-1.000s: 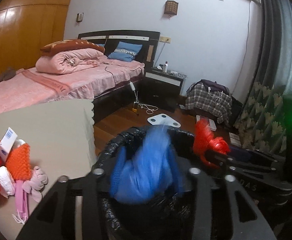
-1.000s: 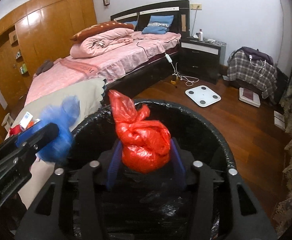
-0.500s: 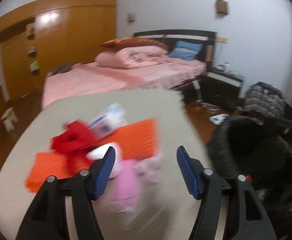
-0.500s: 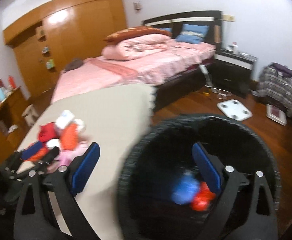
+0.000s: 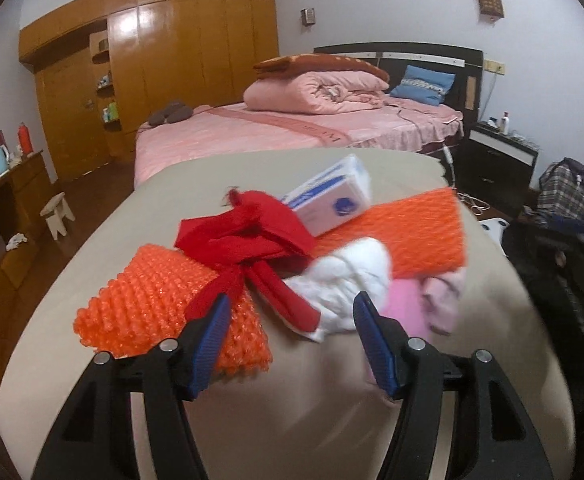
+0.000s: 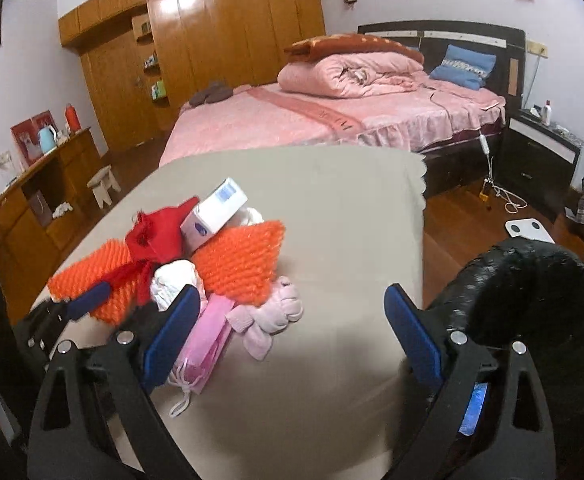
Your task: Collect trash
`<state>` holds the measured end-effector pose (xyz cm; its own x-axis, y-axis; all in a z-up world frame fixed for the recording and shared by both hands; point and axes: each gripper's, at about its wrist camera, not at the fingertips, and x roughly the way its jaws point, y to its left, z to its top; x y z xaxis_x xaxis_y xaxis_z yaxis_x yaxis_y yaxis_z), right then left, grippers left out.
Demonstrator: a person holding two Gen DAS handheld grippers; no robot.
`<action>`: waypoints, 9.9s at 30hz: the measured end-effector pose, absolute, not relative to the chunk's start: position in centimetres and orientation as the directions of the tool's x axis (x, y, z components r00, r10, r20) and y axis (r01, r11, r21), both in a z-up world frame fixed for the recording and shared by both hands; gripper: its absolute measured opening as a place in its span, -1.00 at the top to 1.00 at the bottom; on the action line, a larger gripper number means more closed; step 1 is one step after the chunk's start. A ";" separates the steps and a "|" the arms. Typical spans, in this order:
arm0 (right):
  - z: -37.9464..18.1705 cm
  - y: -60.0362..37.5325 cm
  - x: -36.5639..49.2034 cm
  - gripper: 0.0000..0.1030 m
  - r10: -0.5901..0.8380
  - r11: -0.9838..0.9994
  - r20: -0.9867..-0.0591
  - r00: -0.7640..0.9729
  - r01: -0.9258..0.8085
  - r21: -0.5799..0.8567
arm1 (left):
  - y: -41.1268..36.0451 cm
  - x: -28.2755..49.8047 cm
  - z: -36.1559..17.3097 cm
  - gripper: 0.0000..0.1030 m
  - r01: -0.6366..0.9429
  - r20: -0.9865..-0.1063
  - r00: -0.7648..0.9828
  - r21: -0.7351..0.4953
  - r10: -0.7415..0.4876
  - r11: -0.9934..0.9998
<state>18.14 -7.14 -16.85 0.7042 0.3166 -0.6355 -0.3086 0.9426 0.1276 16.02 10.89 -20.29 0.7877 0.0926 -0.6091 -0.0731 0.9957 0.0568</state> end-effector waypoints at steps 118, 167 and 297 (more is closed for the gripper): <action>-13.4 -25.2 11.9 -0.84 0.036 0.993 -0.597 0.801 0.038 0.111 | -3.6 15.1 -13.8 -0.34 0.297 -0.501 0.818 -0.052 -0.282 0.954; -19.8 -1.9 24.3 -0.42 0.342 0.924 -0.707 0.619 -0.360 0.131 | 17.5 19.4 -20.9 -0.18 -0.147 -0.627 0.771 -0.007 0.110 0.989; -8.8 -11.8 15.0 0.56 0.399 0.916 -0.554 0.731 -0.351 0.196 | 10.8 11.6 -7.6 0.73 0.105 -0.355 0.923 -0.136 -0.148 0.985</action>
